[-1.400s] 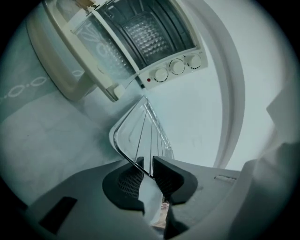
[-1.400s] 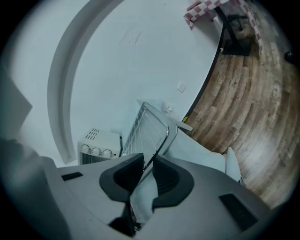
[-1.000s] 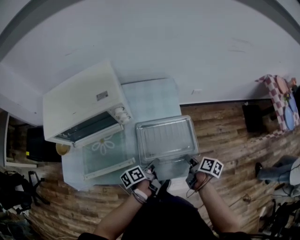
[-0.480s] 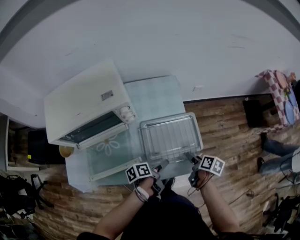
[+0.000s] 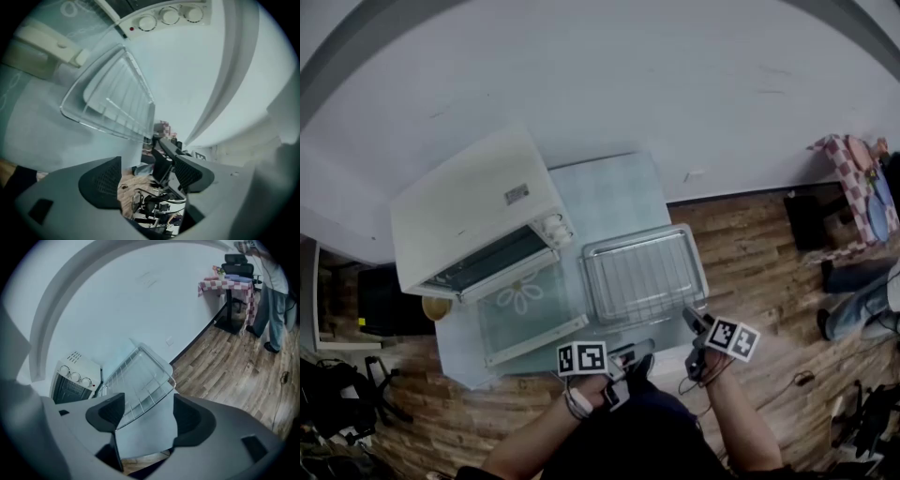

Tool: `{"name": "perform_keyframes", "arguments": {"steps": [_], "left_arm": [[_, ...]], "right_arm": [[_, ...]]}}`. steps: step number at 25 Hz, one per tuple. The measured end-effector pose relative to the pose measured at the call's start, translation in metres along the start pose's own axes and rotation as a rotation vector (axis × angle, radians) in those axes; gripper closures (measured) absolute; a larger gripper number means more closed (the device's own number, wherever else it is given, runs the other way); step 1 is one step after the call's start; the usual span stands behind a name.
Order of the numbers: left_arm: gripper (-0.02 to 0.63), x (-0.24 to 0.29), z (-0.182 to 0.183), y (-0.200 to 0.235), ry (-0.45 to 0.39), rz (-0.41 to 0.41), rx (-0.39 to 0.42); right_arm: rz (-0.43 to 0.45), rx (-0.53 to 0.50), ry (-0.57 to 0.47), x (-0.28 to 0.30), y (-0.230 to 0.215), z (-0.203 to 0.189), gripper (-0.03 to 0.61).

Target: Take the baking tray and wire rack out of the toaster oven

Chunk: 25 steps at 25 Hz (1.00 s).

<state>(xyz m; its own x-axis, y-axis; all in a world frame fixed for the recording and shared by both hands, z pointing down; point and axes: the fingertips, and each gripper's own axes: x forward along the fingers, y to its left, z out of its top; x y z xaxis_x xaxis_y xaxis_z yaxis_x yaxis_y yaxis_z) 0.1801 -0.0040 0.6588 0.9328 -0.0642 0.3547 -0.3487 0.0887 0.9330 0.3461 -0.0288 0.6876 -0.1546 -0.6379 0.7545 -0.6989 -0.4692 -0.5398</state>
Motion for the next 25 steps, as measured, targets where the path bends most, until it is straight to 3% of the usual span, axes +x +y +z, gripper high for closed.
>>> {"name": "perform_keyframes", "arguments": {"steps": [3, 7, 9, 14, 18, 21, 25], "left_arm": [[0.279, -0.01, 0.012, -0.05, -0.027, -0.124, 0.114], [0.305, -0.035, 0.042, -0.099, -0.109, -0.149, 0.34], [0.35, -0.053, 0.062, -0.111, -0.184, -0.091, 0.496], [0.564, -0.11, 0.117, -0.137, -0.409, 0.134, 0.902], [0.603, -0.15, 0.148, -0.171, -0.541, 0.265, 1.159], [0.607, -0.175, 0.161, -0.2, -0.627, 0.314, 1.285], [0.608, -0.204, 0.166, -0.238, -0.731, 0.319, 1.37]], "right_arm": [[0.014, -0.048, -0.106, -0.023, 0.014, 0.019, 0.316], [0.094, -0.105, -0.204, -0.047, 0.059, 0.04, 0.366], [0.161, -0.139, -0.251, -0.058, 0.09, 0.05, 0.4], [0.299, -0.297, -0.366, -0.085, 0.169, 0.067, 0.506], [0.356, -0.466, -0.464, -0.103, 0.22, 0.079, 0.576], [0.374, -0.603, -0.559, -0.123, 0.259, 0.093, 0.577], [0.393, -0.783, -0.706, -0.157, 0.308, 0.103, 0.577]]}}
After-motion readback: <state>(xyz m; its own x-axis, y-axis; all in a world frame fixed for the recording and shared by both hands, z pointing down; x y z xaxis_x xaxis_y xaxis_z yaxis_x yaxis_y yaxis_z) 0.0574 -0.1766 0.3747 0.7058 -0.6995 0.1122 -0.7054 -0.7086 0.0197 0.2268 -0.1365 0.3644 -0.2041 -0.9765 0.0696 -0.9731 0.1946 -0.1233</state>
